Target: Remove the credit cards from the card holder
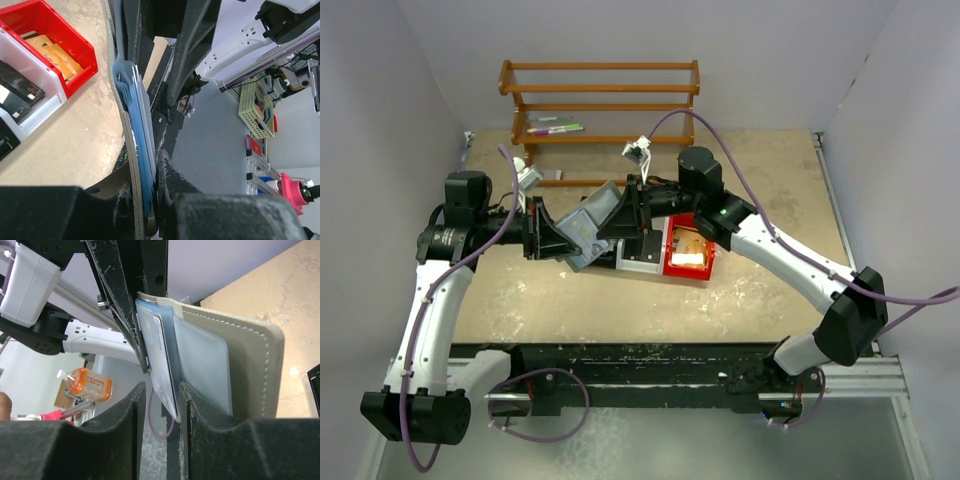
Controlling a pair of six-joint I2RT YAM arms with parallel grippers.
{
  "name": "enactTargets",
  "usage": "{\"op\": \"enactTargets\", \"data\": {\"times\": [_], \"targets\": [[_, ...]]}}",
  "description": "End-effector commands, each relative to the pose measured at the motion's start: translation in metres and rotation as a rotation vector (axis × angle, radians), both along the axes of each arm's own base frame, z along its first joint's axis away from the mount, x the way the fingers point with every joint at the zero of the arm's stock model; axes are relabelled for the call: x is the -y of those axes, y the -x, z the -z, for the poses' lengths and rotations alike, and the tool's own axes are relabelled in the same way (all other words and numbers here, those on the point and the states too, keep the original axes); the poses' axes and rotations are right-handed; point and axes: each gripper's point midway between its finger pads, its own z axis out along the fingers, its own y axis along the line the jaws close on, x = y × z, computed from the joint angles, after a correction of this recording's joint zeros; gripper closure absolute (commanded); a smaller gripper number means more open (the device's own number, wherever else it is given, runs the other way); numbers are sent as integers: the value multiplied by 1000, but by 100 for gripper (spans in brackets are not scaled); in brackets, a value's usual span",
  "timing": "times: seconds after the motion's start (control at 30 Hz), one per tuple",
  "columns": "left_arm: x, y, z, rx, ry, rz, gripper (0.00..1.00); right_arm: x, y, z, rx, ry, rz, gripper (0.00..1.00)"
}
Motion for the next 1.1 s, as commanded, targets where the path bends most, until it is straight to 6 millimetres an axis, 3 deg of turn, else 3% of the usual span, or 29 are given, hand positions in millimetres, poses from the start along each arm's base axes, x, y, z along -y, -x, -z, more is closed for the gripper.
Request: {"op": "enactTargets", "data": {"times": [0.0,0.17,0.37,0.5,0.63,1.07], "targets": [[2,12,-24,102,42,61,100,-5,12,-25,59,-66,-83,68],[2,15,-26,106,48,69,100,-5,15,-27,57,-88,-95,85],[2,13,-25,102,46,66,100,-4,20,-28,43,-109,-114,99],[2,12,-25,95,41,58,95,0,26,-24,7,-98,-139,100],[2,17,-28,106,50,73,93,9,20,-22,-1,-101,-102,100],[2,20,-30,111,62,94,100,24,20,-28,12,-132,-66,100]]}}
